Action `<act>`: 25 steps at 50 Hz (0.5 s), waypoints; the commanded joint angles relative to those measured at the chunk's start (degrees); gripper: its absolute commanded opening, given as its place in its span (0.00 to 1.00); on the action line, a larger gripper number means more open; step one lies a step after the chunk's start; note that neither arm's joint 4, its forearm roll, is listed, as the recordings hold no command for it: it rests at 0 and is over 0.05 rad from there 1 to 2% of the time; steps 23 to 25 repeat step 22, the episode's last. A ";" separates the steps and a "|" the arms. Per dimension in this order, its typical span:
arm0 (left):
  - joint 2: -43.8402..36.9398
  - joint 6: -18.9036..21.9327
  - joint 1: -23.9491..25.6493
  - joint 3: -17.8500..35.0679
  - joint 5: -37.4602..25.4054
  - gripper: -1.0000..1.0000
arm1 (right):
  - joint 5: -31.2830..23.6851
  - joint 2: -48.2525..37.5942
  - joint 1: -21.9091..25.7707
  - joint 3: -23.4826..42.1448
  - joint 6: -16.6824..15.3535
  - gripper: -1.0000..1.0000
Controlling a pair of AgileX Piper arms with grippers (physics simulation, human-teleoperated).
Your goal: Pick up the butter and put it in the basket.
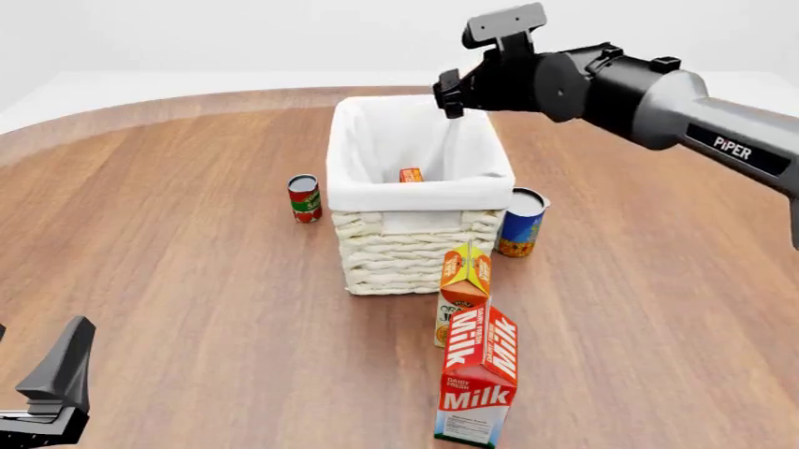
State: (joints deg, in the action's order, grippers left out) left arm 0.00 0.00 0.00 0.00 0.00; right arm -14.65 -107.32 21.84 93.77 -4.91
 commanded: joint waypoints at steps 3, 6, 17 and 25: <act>0.00 0.00 0.00 0.00 0.00 1.00 | 6.42 9.33 0.42 -8.90 -1.76 1.00; 0.00 0.00 0.00 0.00 0.00 1.00 | 5.74 10.96 1.31 -9.12 -0.77 1.00; 0.00 0.00 0.00 0.00 0.00 1.00 | 5.82 14.45 2.09 -11.66 -0.02 1.00; 0.00 0.00 0.00 0.00 0.00 1.00 | 5.82 14.45 2.09 -11.66 -0.02 1.00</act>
